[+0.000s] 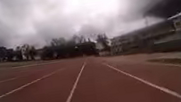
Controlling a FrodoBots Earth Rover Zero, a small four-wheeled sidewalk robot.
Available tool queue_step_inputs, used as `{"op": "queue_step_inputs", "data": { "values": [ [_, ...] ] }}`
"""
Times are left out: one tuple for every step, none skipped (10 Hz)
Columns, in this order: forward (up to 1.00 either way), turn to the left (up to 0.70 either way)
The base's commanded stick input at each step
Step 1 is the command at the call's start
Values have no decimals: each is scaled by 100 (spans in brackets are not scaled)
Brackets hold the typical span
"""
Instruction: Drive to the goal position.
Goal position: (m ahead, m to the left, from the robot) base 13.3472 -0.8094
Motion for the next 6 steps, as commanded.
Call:
{"op": "queue_step_inputs", "data": {
  "values": [
    [67, 0],
    [67, 0],
    [67, 0],
    [67, 0],
    [67, 0],
    [67, 0]
  ]
}}
